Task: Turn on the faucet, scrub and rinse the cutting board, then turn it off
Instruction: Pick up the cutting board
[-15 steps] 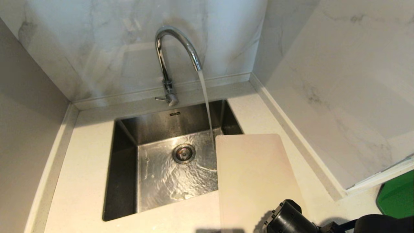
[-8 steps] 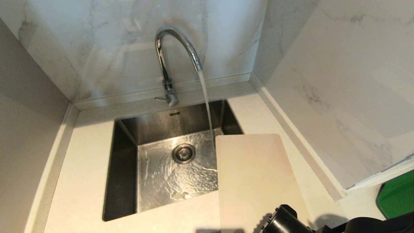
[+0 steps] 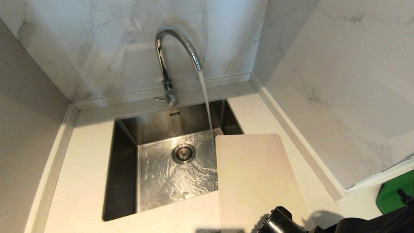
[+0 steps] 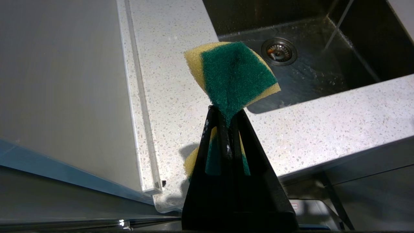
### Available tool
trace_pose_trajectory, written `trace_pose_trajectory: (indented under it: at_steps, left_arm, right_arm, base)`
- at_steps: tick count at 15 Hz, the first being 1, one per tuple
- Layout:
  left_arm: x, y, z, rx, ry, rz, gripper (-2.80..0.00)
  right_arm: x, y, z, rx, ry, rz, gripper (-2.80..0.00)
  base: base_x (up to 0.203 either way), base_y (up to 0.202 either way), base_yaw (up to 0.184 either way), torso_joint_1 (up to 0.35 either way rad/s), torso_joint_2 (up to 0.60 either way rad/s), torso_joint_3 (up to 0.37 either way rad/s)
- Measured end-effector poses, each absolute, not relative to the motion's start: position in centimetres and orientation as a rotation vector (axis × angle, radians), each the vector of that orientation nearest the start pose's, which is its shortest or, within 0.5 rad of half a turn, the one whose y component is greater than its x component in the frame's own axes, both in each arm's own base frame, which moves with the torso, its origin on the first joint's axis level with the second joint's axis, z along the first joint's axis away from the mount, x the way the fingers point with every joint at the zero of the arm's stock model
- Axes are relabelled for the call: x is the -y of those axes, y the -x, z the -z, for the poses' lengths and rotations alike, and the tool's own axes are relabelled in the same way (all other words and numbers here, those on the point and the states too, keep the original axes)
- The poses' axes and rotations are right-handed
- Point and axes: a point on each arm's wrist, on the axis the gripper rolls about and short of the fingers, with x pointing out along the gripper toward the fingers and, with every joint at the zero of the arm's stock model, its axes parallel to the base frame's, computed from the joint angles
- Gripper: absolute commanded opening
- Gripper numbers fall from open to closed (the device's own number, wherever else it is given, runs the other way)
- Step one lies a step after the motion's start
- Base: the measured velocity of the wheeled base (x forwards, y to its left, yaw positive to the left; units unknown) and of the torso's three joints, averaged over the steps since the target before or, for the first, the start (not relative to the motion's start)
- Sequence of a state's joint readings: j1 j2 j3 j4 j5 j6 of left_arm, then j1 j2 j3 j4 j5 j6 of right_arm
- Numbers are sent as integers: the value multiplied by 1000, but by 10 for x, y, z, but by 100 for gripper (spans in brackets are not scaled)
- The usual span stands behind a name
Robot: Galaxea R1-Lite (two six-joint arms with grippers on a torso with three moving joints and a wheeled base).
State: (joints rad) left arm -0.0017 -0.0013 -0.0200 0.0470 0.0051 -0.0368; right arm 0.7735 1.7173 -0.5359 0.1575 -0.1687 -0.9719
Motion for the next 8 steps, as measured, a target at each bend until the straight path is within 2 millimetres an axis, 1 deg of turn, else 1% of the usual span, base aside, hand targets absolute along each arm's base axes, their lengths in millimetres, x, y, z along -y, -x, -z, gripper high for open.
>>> trace_pose_trajectory:
  at_steps: [8]
  left_arm:
    - [0, 24, -76, -26, 36, -4, -280]
  right_arm:
    - [-138, -157, -57, -956, 1418, -1094, 0]
  base:
    - [0, 0, 0, 0, 0, 0]
